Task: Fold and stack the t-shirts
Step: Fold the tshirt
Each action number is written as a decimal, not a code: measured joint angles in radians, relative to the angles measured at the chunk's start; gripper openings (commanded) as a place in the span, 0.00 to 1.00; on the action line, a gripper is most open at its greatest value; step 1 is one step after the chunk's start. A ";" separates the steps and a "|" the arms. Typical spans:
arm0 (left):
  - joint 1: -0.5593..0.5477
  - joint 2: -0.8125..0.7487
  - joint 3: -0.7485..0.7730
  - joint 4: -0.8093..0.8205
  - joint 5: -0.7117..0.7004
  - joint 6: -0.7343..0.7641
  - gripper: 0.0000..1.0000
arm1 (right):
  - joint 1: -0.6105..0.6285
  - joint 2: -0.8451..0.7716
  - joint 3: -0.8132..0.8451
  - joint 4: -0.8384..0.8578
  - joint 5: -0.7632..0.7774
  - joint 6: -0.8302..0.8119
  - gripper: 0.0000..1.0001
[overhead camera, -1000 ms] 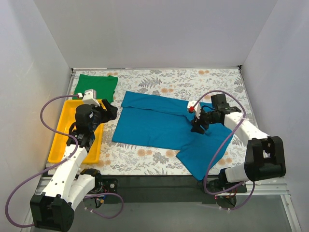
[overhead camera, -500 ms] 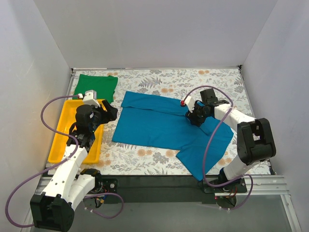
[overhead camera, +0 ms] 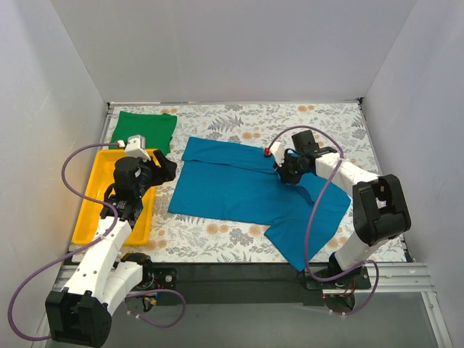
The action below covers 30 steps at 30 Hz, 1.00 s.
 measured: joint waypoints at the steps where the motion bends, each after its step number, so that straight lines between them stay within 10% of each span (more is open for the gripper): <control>1: 0.000 0.000 0.000 0.000 0.000 0.000 0.65 | 0.005 0.006 0.014 -0.015 -0.012 0.011 0.10; 4: 0.000 0.000 0.000 0.000 0.000 0.000 0.64 | 0.012 0.044 0.073 -0.058 -0.051 0.050 0.33; 17: 0.000 0.000 -0.001 0.000 0.000 -0.003 0.64 | -0.014 0.020 0.106 -0.162 -0.098 0.089 0.35; 30: 0.000 0.000 -0.003 0.001 0.004 -0.007 0.65 | -0.578 0.005 0.085 0.103 0.021 0.435 0.35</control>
